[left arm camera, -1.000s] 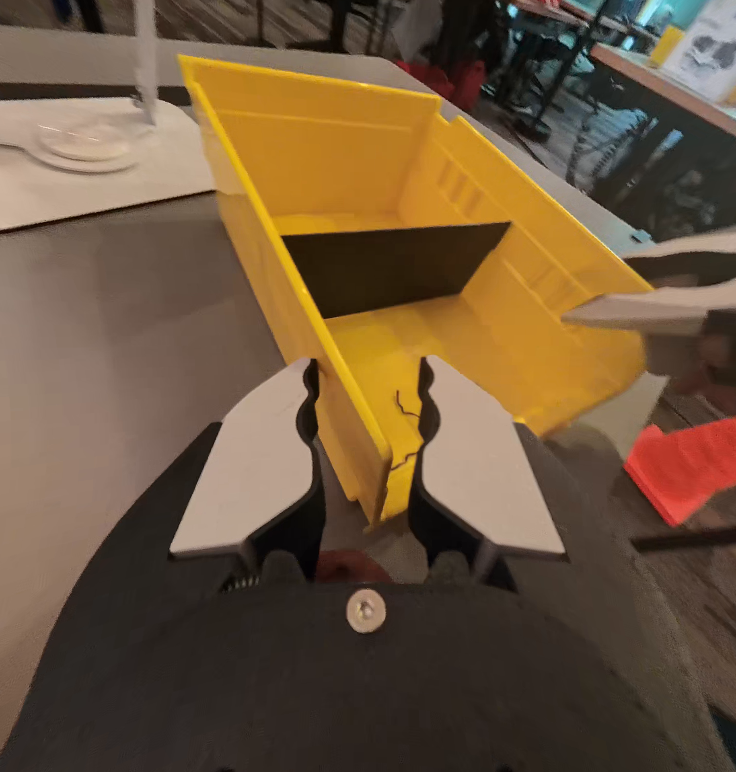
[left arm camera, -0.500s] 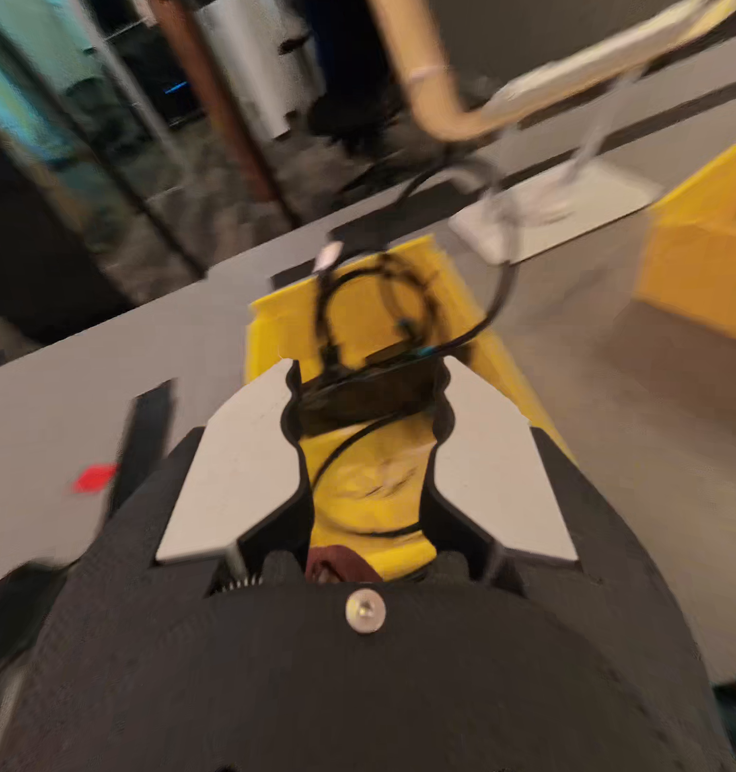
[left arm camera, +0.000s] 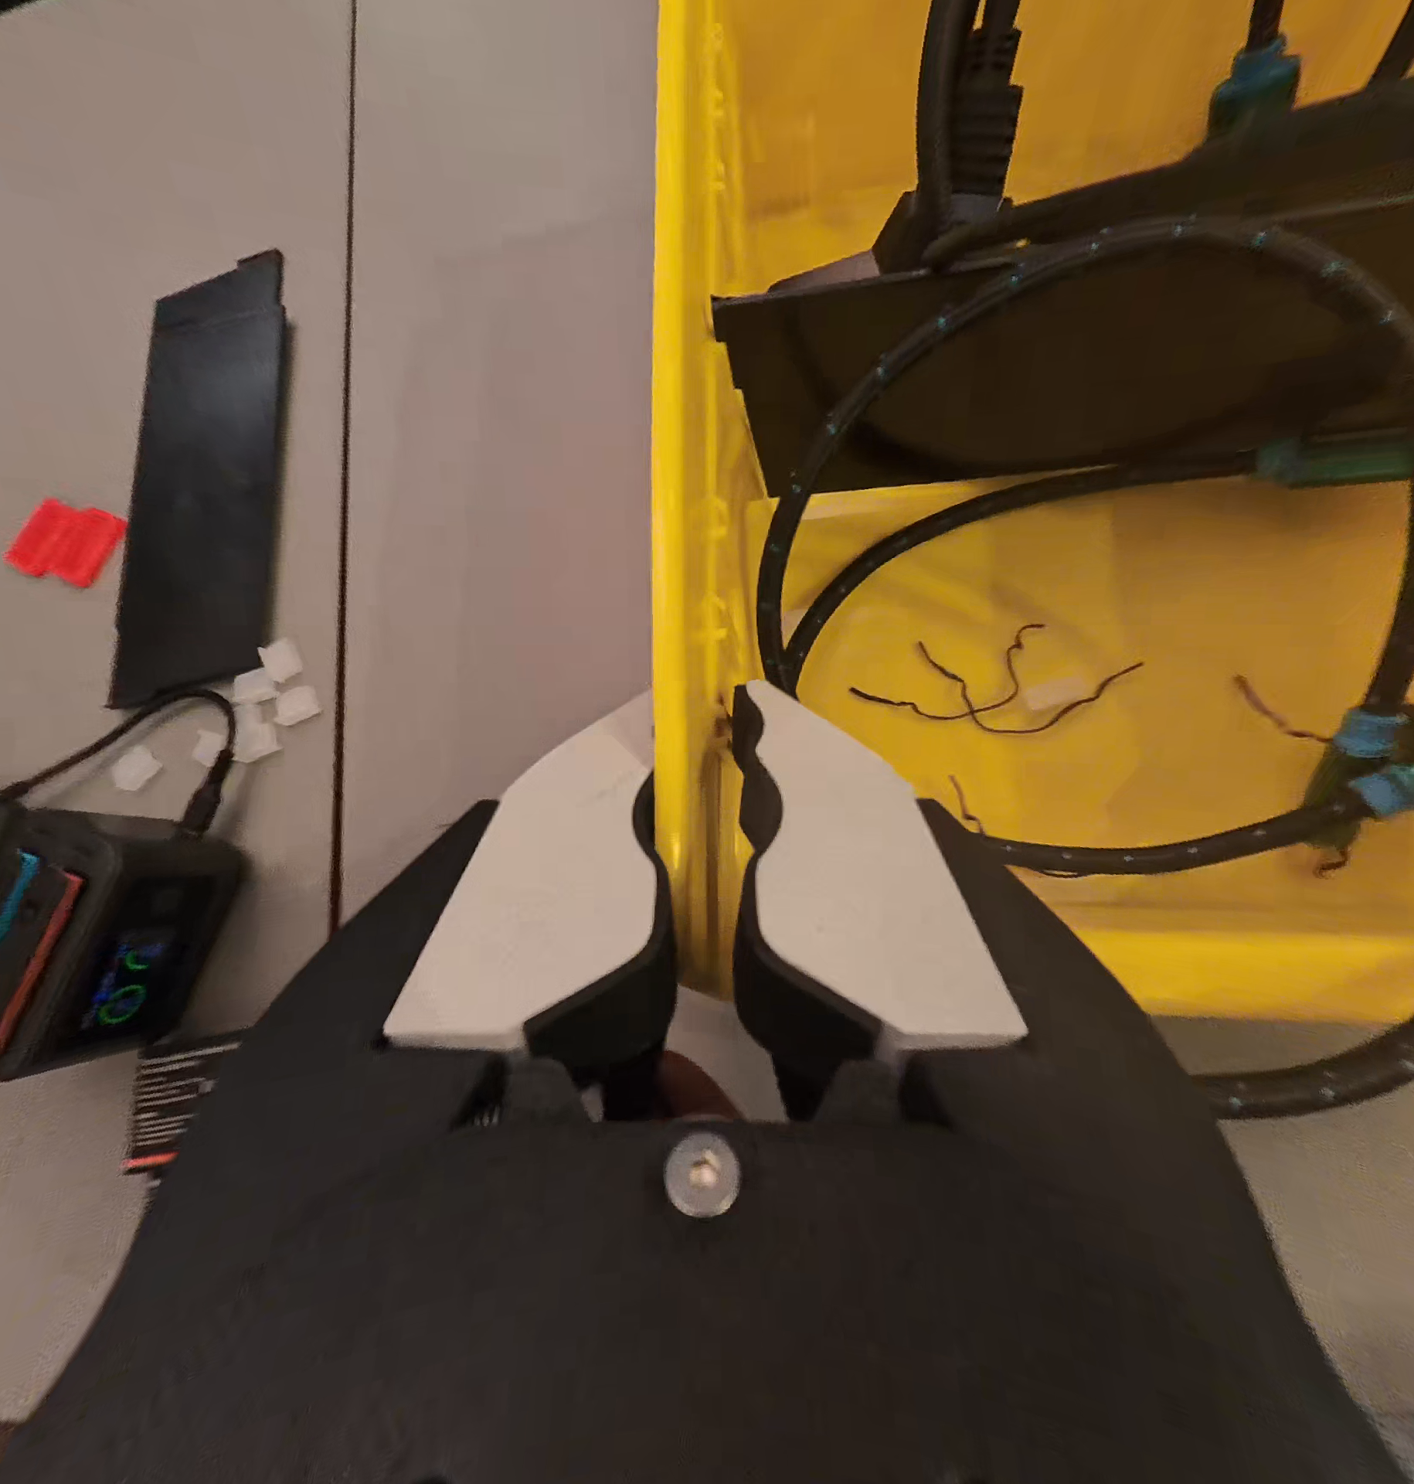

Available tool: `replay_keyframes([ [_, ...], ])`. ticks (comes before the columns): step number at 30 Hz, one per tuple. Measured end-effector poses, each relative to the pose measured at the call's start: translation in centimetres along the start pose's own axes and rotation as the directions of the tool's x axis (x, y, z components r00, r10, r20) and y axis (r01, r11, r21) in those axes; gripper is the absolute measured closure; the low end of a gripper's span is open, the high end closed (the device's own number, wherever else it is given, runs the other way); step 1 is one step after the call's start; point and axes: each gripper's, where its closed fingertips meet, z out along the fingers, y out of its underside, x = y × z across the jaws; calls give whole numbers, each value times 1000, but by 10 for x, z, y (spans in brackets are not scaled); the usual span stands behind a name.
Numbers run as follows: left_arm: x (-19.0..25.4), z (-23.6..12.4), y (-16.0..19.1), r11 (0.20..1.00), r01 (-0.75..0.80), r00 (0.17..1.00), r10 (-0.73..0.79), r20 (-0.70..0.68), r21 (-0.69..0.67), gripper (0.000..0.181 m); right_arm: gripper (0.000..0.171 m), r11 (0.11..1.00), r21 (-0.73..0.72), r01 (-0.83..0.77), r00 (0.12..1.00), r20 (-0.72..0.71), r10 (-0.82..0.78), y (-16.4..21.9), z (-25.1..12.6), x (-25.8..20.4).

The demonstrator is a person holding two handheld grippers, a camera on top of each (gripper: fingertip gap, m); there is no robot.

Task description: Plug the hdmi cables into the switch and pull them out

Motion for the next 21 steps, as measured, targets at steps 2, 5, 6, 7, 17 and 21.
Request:
replay_keyframes([
  [2, 1, -3, 2, 996, 86, 995, -86, -51, -2, 176, 169, 1000, -2, -19, 1000, -16, 19, 3, -4, 13],
  [5, -10, -10, 13, 996, 87, 996, -87, -16, -12, 176, 169, 999, 3, -42, 998, -38, 42, 7, -9, 31],
  [6, -14, -14, 17, 995, 94, 996, -94, -12, -17, 176, 169, 999, 3, -47, 998, -46, 47, 9, -11, 36],
  [7, -19, -17, 23, 995, 95, 995, -96, -3, -21, 176, 169, 999, 2, -52, 997, -58, 52, 10, -12, 42],
  [17, -65, -45, 61, 994, 108, 994, -109, -19, -24, 176, 169, 990, 30, -135, 979, -147, 138, 23, -28, 91],
  [21, -73, -41, 59, 999, 46, 998, -46, -35, 2, 176, 169, 984, 57, -167, 967, -183, 175, 29, -35, 103],
])
